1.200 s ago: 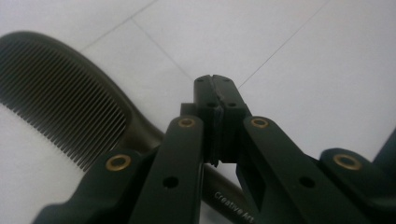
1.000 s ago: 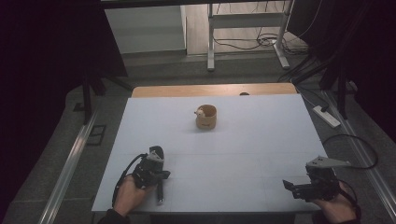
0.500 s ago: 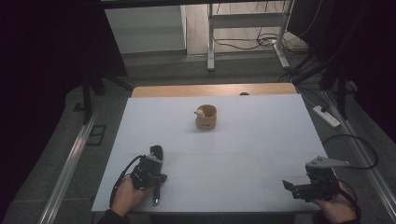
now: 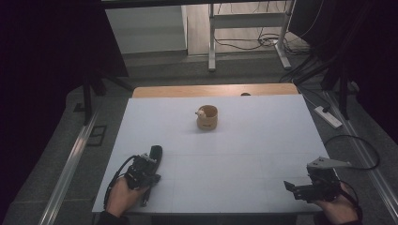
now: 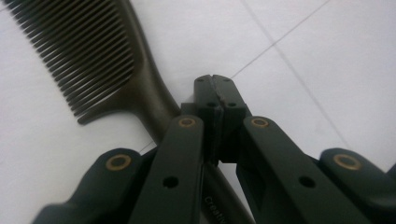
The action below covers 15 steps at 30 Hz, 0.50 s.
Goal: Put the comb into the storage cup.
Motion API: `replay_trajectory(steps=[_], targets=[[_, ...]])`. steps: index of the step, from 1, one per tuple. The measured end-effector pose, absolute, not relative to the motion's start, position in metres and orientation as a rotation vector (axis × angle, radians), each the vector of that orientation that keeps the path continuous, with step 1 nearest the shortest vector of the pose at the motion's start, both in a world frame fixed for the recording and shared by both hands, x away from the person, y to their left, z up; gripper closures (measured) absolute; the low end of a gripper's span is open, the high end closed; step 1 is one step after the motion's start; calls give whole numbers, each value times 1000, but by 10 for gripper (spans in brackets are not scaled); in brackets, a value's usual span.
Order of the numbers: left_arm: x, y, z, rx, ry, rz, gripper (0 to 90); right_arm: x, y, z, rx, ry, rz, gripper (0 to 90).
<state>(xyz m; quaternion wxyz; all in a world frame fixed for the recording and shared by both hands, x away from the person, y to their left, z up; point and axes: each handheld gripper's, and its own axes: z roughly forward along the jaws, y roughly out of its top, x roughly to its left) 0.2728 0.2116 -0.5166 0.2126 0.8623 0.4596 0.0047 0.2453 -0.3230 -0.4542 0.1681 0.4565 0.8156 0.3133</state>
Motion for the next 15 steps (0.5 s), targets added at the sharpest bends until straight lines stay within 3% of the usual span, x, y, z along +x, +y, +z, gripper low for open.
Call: replay_trajectory(steps=[15], targets=[[278,247,-518,2359,1383,116,883,246,-323,-454,1301,2323,889,19]])
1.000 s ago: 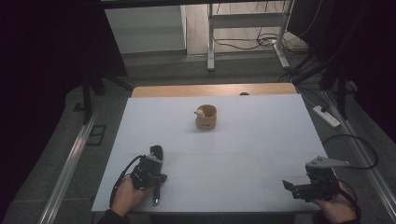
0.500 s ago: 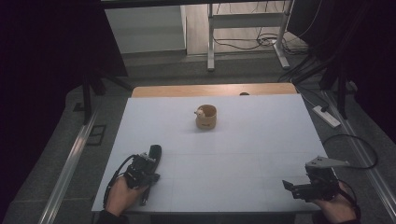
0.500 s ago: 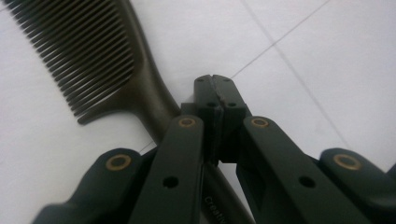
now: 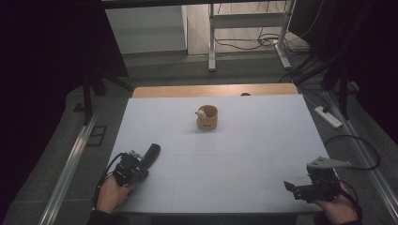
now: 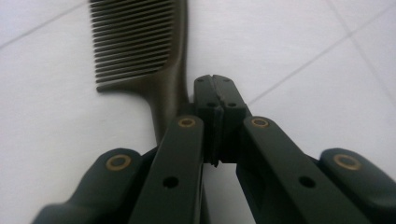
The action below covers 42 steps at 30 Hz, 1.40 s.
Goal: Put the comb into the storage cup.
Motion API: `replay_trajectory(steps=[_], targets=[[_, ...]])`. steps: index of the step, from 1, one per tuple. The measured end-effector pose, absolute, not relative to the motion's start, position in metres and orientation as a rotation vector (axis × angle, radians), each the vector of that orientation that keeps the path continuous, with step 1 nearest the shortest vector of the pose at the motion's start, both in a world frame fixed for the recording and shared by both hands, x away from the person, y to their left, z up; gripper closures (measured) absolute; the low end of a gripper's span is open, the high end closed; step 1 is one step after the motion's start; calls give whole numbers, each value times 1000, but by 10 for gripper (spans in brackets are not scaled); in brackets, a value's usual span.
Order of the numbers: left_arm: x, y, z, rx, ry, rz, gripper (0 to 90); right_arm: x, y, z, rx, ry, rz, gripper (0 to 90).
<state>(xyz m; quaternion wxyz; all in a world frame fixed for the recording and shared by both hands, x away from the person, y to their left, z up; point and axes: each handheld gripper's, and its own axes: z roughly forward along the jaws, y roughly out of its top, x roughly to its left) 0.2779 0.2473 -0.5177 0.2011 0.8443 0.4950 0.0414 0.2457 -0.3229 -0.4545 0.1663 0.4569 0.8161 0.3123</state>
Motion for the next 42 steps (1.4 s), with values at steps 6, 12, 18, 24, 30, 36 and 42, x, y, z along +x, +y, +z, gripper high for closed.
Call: replay_trajectory(steps=[6,12,18,24,30,36,42], targets=[[281,259,-519,2313,1421,122,884,246,-323,-455,1305,2326,884,19],[279,256,-512,2284,1401,125,883,246,-323,-455,1306,2326,883,19],[273,252,-500,2254,1372,198,833,246,-322,-454,1298,2324,883,20],[272,253,-496,2249,1388,241,653,245,-322,-454,1293,2319,882,20],[270,264,-495,2214,1438,276,406,244,-322,-454,1287,2319,884,20],[271,276,-496,2170,1491,285,168,245,-322,-454,1286,2320,882,20],[273,280,-495,2162,1494,263,0,245,-322,-454,1284,2321,879,20]])
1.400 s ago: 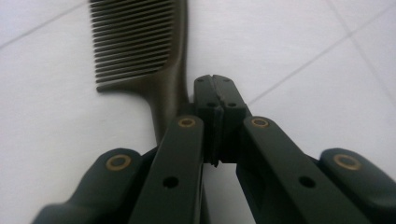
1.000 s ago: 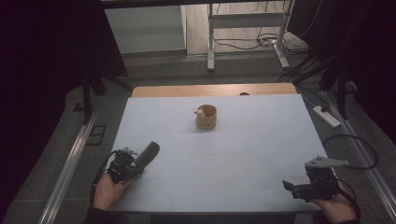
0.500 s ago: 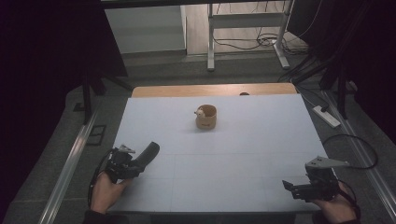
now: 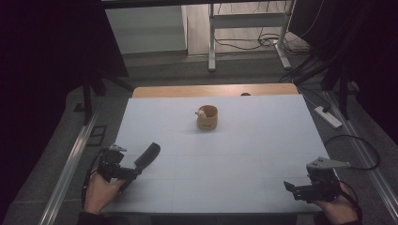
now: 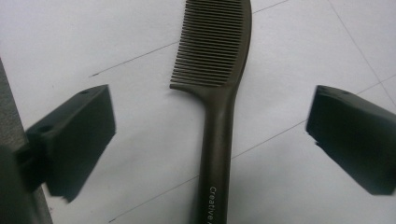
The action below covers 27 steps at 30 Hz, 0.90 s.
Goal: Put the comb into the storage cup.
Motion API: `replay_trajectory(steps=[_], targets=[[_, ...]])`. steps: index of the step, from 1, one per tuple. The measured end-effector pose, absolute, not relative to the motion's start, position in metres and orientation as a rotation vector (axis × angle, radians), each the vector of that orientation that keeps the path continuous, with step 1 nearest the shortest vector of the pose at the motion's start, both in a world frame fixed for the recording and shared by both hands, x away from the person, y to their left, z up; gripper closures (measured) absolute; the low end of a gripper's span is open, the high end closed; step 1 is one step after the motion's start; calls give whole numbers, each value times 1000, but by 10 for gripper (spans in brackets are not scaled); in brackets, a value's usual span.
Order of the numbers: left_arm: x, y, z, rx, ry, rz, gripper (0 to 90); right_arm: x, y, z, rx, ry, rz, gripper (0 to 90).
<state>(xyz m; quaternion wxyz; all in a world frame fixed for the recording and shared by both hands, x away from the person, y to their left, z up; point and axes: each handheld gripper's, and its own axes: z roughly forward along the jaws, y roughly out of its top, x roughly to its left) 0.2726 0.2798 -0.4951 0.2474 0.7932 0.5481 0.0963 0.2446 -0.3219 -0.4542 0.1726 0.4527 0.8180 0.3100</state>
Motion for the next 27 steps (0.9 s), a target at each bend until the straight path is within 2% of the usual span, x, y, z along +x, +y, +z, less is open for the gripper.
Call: replay_trajectory(steps=[12,27], targets=[[276,277,-505,2197,1490,222,0,245,-322,-454,1284,2323,874,20],[281,269,-528,2322,1447,185,0,245,-321,-455,1282,2325,868,20]])
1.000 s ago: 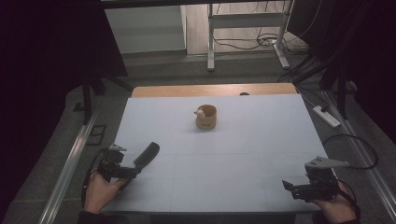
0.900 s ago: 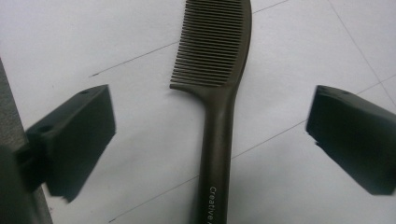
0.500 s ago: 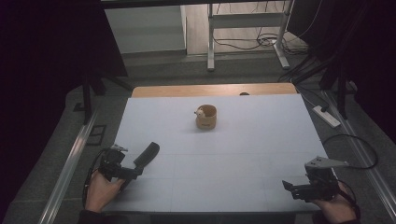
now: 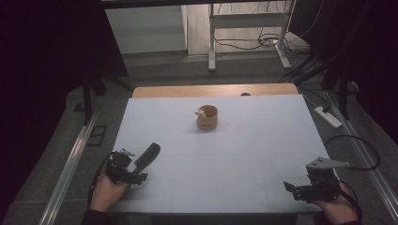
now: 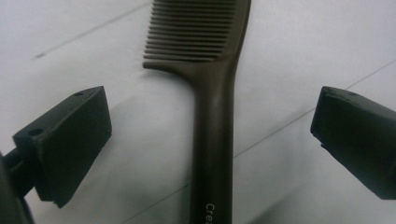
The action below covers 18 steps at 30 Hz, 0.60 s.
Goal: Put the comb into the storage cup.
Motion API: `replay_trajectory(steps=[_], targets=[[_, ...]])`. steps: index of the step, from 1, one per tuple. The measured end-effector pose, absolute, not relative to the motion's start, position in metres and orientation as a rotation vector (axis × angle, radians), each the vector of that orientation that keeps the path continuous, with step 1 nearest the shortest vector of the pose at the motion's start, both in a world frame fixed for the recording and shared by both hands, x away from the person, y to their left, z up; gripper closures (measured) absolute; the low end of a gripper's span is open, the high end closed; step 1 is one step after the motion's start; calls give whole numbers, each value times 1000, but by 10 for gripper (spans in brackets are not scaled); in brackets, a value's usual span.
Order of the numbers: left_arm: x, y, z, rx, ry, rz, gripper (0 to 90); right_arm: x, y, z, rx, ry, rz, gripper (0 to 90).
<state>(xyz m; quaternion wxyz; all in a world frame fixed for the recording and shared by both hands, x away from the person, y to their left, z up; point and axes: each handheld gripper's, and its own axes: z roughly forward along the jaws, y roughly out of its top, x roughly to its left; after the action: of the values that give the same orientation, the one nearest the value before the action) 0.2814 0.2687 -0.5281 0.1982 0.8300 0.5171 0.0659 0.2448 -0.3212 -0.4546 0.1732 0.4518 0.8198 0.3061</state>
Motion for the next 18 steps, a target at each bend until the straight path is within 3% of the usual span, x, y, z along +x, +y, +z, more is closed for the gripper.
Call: replay_trajectory(steps=[18], targets=[[283,261,-530,2396,1465,194,8,245,-321,-455,1275,2331,864,20]])
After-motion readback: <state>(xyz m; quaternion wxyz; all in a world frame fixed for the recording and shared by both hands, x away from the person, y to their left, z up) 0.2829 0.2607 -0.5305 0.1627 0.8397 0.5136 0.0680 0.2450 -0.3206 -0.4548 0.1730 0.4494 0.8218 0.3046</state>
